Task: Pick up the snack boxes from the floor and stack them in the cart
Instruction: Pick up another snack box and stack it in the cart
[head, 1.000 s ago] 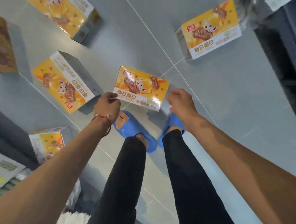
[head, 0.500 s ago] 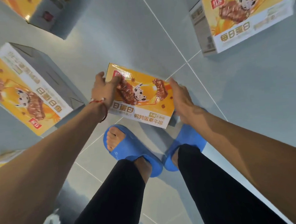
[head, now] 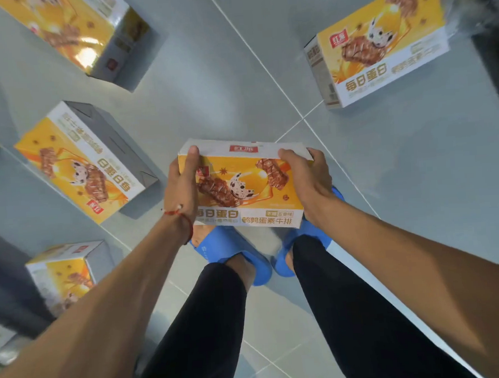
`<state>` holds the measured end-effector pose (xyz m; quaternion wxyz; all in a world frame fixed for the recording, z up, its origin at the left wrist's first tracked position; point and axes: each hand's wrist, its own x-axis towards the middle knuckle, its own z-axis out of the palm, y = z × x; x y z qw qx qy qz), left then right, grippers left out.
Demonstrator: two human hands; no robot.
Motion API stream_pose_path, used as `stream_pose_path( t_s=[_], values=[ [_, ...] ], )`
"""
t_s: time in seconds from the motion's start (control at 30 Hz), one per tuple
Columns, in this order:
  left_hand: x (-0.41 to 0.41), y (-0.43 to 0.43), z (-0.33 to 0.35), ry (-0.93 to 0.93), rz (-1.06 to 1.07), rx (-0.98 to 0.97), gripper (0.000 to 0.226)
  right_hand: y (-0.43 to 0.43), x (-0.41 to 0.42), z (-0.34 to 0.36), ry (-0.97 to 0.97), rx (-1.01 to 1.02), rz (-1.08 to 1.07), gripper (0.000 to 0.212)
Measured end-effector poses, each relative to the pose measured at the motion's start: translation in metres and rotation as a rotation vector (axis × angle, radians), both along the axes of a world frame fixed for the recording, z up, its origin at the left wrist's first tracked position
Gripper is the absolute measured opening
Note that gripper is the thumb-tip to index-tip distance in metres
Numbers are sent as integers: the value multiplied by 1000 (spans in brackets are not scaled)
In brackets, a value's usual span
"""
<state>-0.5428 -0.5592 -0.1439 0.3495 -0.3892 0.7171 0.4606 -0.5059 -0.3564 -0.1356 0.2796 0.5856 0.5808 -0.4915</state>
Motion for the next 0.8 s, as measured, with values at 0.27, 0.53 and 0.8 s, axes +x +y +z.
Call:
stream_pose_path(
  t_s=[0.27,0.53,0.8],
  values=[
    [2,16,132,11,94,5,68,12,13,143,116,-9,-59,77],
    [17,40,285,56,123,104,15,41,34,302,343,-49,-72,67],
    [29,65,431,131,66,161,5,65,61,429,481,-44,-107,63]
  ],
)
